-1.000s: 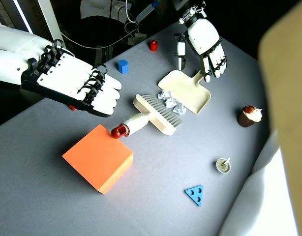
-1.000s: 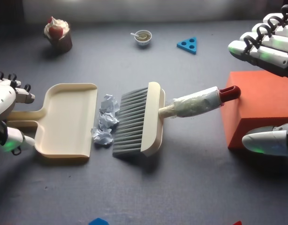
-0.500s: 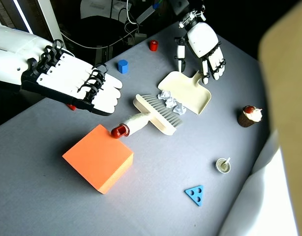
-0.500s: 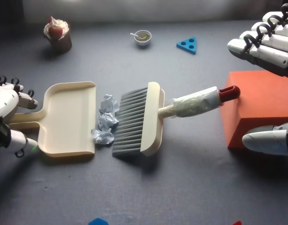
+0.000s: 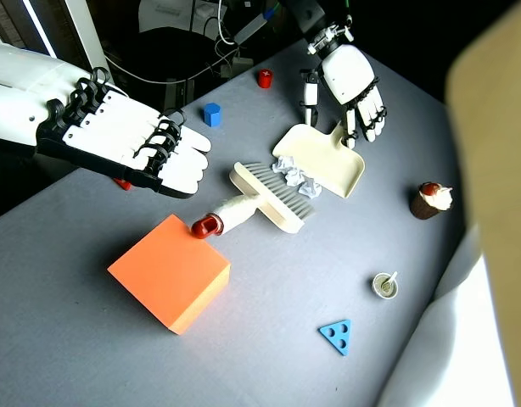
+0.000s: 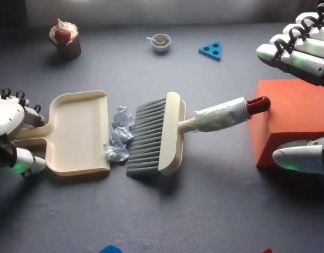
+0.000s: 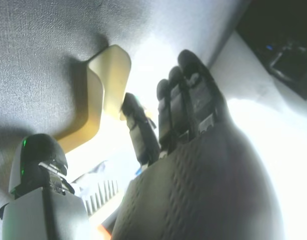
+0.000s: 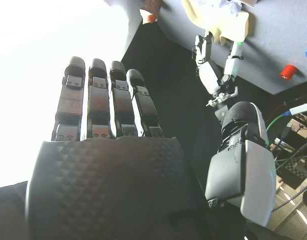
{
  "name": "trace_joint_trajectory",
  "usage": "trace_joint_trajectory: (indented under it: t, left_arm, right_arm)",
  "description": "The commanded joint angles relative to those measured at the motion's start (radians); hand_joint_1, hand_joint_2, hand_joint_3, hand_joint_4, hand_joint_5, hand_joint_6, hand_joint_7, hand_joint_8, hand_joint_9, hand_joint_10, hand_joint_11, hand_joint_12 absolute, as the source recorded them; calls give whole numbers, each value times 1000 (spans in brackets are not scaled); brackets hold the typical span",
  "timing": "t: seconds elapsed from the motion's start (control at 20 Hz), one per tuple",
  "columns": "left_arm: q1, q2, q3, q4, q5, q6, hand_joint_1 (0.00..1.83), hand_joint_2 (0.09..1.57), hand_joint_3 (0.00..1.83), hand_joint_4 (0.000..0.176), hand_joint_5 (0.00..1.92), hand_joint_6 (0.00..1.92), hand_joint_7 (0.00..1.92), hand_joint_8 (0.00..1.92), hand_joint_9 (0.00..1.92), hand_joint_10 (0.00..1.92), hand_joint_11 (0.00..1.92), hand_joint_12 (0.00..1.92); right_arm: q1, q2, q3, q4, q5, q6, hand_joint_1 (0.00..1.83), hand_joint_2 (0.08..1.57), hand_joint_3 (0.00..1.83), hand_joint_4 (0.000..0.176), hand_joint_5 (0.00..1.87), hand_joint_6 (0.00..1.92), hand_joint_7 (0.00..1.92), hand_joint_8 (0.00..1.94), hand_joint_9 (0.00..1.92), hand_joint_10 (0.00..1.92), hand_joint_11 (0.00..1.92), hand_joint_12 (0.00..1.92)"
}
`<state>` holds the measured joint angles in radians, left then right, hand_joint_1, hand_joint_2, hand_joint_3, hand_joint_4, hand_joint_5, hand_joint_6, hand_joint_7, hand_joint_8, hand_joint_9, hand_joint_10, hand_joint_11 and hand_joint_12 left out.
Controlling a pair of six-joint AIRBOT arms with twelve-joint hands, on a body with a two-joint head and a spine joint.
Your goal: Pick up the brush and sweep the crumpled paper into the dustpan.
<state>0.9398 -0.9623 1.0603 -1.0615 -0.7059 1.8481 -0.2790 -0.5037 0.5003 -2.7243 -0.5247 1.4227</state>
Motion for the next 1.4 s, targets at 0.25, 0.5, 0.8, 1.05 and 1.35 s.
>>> trace_joint_trajectory:
  t: [0.25,0.5,0.8,1.05,1.35]
  left_arm:
    - [-9,-4,12,47,-91,-3,1163,1065,0,0,1101,775,498,4,407,5,299,397]
    - [-23,-6,32,75,-63,-10,1115,1081,2,0,1059,851,463,2,403,1,293,391]
    - [-62,-18,53,99,-26,-10,1118,1073,0,0,1076,823,487,1,403,5,293,395]
    - [-95,-23,86,112,-1,-4,1128,1062,1,0,1104,774,450,0,333,0,222,405]
    - [-116,-28,115,126,22,-4,1105,1062,0,30,1103,777,409,0,291,0,183,406]
  right_arm:
    - [8,4,4,-19,-118,-6,0,1014,4,0,98,5,154,4,174,7,152,8]
    - [4,-14,7,-16,-145,-6,0,1016,2,0,95,3,151,4,174,3,156,8]
    - [-12,-49,6,74,-231,-155,129,997,0,0,141,15,196,14,198,8,196,21]
    - [-27,-86,2,147,-329,-241,474,913,0,0,122,0,215,2,225,2,232,18]
    - [-34,-108,6,146,-363,-242,846,878,0,0,91,0,178,1,194,1,229,12]
